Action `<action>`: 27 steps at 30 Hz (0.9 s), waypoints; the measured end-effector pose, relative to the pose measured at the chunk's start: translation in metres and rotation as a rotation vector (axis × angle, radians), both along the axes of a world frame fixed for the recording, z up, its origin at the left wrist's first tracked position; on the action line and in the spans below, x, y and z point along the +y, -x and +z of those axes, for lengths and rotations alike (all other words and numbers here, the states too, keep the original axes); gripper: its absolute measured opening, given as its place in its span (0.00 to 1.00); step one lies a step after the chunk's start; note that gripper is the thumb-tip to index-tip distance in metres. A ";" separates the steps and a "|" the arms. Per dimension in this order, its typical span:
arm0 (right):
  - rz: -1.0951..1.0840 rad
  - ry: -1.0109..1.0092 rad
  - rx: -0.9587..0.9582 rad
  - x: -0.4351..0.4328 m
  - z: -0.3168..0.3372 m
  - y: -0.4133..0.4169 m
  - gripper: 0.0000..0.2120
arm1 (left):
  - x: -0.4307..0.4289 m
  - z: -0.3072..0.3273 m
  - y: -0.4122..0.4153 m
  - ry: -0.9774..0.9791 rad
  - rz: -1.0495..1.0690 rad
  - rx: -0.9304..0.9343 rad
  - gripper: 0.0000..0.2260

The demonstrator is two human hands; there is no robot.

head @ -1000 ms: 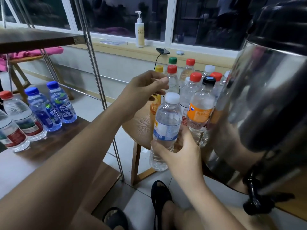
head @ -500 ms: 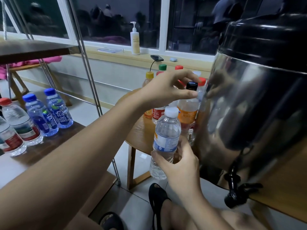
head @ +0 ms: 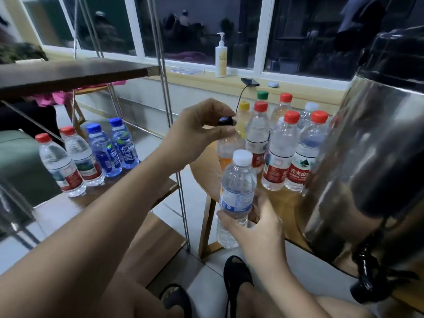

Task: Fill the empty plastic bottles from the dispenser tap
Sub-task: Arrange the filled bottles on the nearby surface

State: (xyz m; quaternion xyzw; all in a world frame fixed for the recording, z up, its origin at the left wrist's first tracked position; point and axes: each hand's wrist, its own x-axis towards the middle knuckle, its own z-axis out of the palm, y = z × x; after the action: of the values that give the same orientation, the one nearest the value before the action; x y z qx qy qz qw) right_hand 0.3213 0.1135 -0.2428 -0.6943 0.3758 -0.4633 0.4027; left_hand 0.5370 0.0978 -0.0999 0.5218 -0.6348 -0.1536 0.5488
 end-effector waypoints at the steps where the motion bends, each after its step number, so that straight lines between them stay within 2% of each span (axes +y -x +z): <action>1: 0.025 -0.011 -0.008 0.002 0.000 -0.007 0.30 | 0.010 -0.001 -0.009 0.006 0.048 0.005 0.12; 5: 0.089 0.030 -0.008 0.011 0.005 -0.043 0.35 | 0.046 -0.012 -0.053 0.011 0.263 0.023 0.11; 8: 0.181 0.019 0.019 0.016 0.012 -0.076 0.26 | 0.073 -0.031 -0.088 -0.055 0.438 -0.013 0.11; 10: 0.269 0.006 0.052 0.017 0.015 -0.101 0.23 | 0.088 -0.046 -0.108 -0.086 0.546 -0.048 0.11; 14: 0.343 0.016 0.104 0.004 0.007 -0.159 0.27 | 0.110 -0.076 -0.148 -0.173 0.808 -0.083 0.11; 16: 0.375 0.008 0.131 -0.006 0.004 -0.191 0.29 | 0.116 -0.085 -0.167 -0.153 0.924 -0.094 0.11; 23: 0.431 0.008 0.237 -0.043 -0.028 -0.291 0.33 | 0.130 -0.094 -0.193 -0.041 1.154 -0.151 0.09; 25: 0.442 0.013 0.211 -0.051 -0.039 -0.308 0.32 | 0.131 -0.098 -0.194 -0.031 1.165 -0.122 0.11; 27: 0.426 -0.016 0.192 -0.059 -0.046 -0.321 0.31 | 0.133 -0.103 -0.194 -0.034 1.154 -0.083 0.17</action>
State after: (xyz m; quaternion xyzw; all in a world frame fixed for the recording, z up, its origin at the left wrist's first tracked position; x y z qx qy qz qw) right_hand 0.6420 0.0542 -0.2887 -0.7955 0.2610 -0.2968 0.4593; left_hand 0.7305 0.2305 -0.2030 0.7978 -0.2657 0.1810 0.5101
